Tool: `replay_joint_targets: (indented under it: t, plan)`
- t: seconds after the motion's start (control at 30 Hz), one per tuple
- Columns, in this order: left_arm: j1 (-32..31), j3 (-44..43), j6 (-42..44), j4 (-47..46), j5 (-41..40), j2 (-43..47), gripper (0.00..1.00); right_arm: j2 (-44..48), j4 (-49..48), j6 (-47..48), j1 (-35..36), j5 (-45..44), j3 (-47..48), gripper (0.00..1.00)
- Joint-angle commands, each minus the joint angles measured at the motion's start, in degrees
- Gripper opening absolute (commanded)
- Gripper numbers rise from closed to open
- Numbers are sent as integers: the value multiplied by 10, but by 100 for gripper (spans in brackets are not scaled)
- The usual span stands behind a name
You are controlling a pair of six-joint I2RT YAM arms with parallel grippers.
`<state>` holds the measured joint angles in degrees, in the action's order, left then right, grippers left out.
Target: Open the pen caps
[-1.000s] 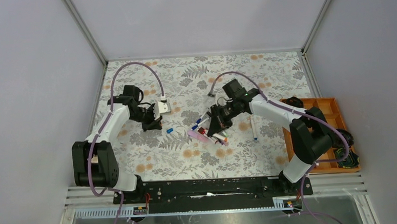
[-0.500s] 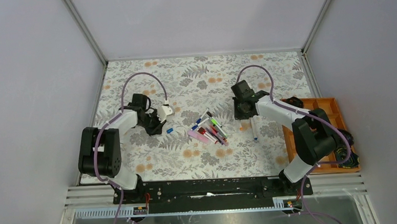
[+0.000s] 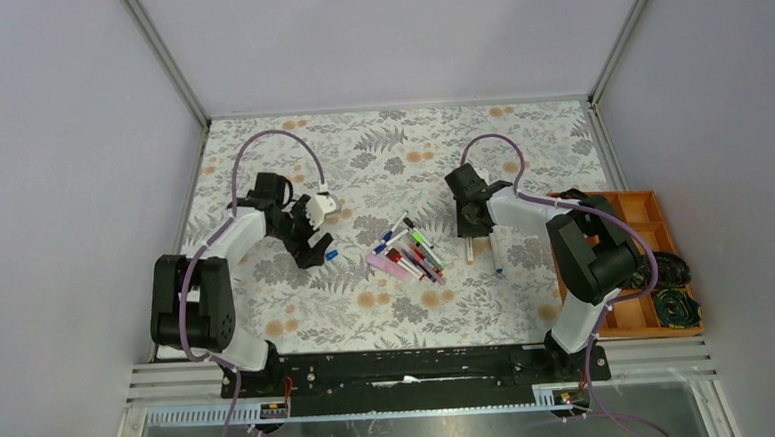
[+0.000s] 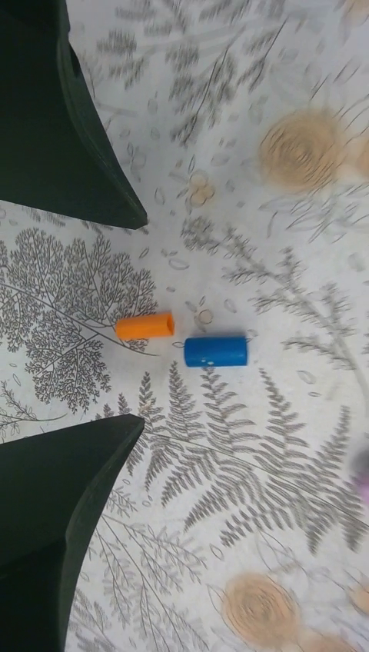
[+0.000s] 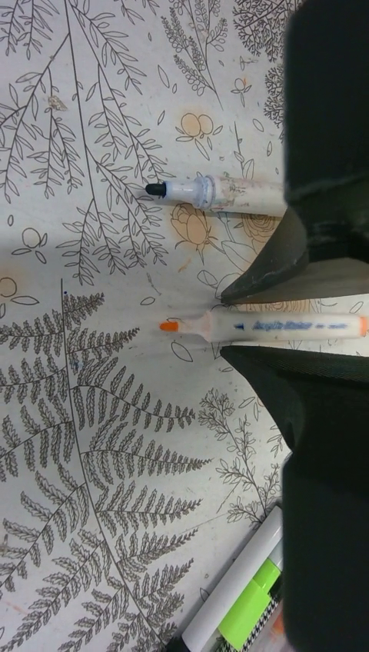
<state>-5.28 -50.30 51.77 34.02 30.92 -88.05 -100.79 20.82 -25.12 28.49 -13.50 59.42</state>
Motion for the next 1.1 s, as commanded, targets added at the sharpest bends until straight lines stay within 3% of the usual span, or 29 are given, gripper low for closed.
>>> replay_joint_targets:
  t: [0.0, 0.37, 0.6, 0.8, 1.07]
  plan:
    - [-1, -65, -27, 59, 57, 31, 98, -5, -2, 0, 3, -5, -2, 34]
    - [4, -208, -130, 154, 73, 73, 99, 76, 22, 14, 17, -21, 17, 36]
    - [6, -216, -200, 122, 71, 113, 98, 68, 0, 55, 95, 62, 47, 34]
    - [6, -216, -242, 92, 52, 108, 99, 22, -23, 69, 105, 126, 54, 31]
    - [6, -201, -233, 100, 48, 123, 98, -11, -25, 75, 108, 126, 49, 31]
